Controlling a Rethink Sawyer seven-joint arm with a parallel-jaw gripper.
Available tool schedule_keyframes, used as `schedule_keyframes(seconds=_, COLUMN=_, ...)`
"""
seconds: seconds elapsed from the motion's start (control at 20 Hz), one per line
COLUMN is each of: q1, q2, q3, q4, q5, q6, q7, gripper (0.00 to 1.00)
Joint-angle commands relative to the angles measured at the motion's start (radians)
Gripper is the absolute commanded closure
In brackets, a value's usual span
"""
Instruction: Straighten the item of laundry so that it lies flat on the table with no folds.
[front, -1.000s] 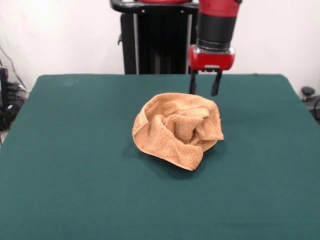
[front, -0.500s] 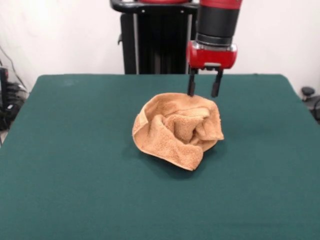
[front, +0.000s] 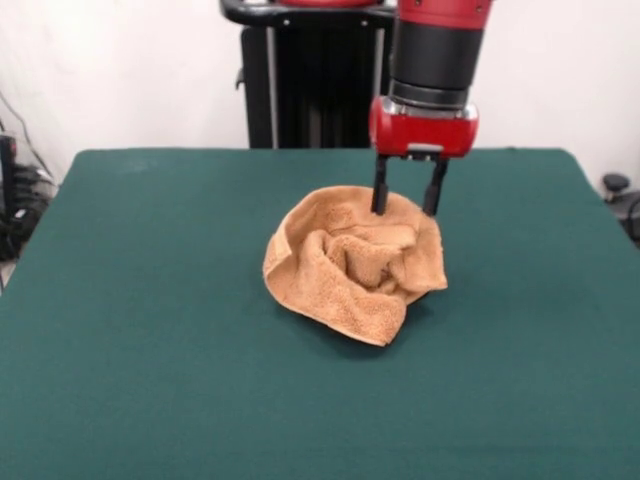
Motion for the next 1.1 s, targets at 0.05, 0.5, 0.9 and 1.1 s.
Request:
schedule_keyframes(seconds=0.05, q1=-0.003, q2=0.092, q3=0.059, q4=-0.158, q5=0.046, q6=0.173, q7=0.123, gripper=0.0)
schedule_keyframes(seconds=0.5, q1=-0.034, q2=0.22, q3=0.103, q4=-0.189, q5=0.011, q6=0.006, q7=0.148, gripper=0.0)
schedule_keyframes(seconds=0.9, q1=-0.054, q2=0.328, q3=0.144, q4=-0.218, q5=-0.021, q6=-0.031, q7=0.114, gripper=0.0)
schedule_keyframes(seconds=1.1, q1=-0.073, q2=0.378, q3=0.171, q4=-0.236, q5=-0.031, q6=-0.042, q7=0.099, gripper=0.0)
